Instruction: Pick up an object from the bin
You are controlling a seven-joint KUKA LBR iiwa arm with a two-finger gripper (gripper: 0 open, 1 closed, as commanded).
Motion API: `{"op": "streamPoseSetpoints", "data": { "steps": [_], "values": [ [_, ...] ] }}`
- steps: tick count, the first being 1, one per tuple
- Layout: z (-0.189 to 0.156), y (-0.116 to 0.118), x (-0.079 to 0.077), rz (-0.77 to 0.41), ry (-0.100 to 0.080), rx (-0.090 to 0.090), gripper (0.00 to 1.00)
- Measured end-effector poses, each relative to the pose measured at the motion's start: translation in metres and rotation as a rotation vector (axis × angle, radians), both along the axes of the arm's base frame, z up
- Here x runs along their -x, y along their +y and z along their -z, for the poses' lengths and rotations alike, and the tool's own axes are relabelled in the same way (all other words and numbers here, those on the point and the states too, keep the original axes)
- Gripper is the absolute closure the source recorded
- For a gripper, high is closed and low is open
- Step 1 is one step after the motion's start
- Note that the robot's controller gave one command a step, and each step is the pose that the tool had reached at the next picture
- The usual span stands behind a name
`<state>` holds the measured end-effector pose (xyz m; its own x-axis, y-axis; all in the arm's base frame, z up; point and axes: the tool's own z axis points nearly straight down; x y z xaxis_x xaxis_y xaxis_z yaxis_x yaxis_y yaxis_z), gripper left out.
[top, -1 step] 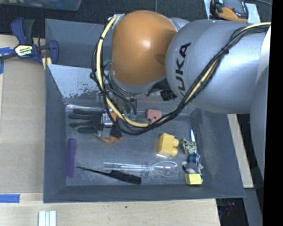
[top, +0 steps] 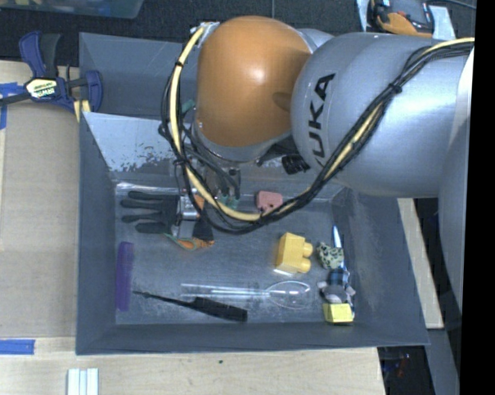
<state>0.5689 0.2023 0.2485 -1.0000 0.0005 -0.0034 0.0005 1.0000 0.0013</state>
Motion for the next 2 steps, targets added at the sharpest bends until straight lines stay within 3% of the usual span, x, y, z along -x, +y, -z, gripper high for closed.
{"op": "streamPoseSetpoints", "data": {
  "steps": [1,2],
  "values": [
    [0.06,-0.01,-0.016,0.139,-0.002,-0.001,0.0],
    [0.089,-0.039,-0.052,0.117,-0.008,-0.002,0.0]
  ]
}}
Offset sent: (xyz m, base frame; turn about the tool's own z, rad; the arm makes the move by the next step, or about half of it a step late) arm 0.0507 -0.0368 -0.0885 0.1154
